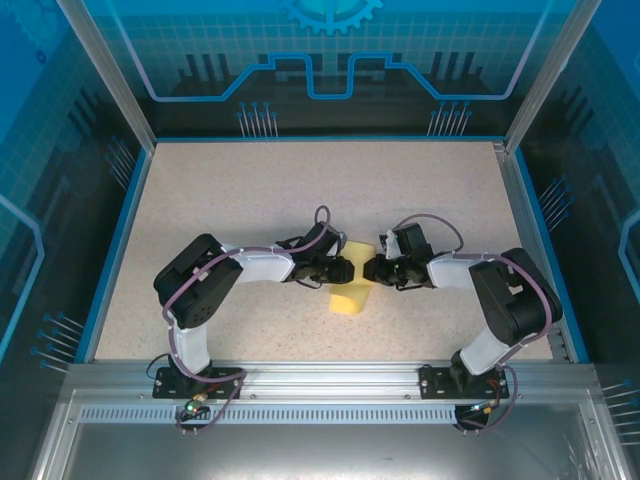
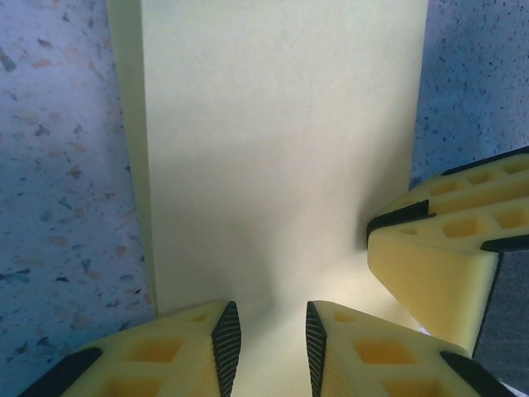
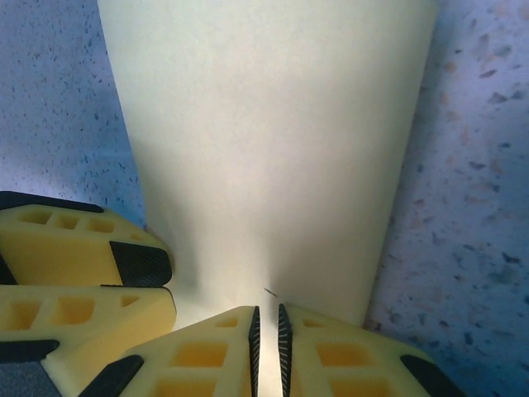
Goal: Fold a paper plane with a square sheet of paper (pick it up from the middle)
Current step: Fold the square sheet of paper in half at the center of the table.
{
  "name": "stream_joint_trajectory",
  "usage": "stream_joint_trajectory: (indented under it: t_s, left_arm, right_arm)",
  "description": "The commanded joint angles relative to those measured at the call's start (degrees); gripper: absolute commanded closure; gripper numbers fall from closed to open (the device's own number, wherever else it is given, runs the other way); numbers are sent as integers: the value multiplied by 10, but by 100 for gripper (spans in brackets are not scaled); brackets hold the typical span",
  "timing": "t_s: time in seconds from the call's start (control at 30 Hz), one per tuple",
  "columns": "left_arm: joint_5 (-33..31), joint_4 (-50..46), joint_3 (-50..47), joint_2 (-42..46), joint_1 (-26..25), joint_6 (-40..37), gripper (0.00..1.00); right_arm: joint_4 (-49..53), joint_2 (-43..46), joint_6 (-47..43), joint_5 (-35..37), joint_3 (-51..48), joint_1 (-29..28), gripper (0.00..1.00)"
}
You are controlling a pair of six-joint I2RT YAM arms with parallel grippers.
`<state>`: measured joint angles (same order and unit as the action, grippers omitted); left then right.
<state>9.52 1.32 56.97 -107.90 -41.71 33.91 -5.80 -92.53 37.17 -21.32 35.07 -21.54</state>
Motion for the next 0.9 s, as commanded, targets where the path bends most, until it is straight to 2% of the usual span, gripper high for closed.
stream_joint_trajectory:
  t_s: [0.0, 0.23, 0.47, 0.87]
  left_arm:
    - [-53, -85, -28, -45, 0, -21, 67]
    - [-52, -87, -25, -47, 0, -23, 67]
    - [-52, -91, -23, -47, 0, -26, 67]
    - [-63, -102, -28, -41, 0, -31, 67]
  right_arm:
    - [57, 17, -24, 61, 1, 19, 83]
    - [18, 56, 10, 37, 9, 3, 84]
    - [-18, -2, 19, 15, 26, -3, 87]
    - [49, -44, -33, 88, 62, 16, 90]
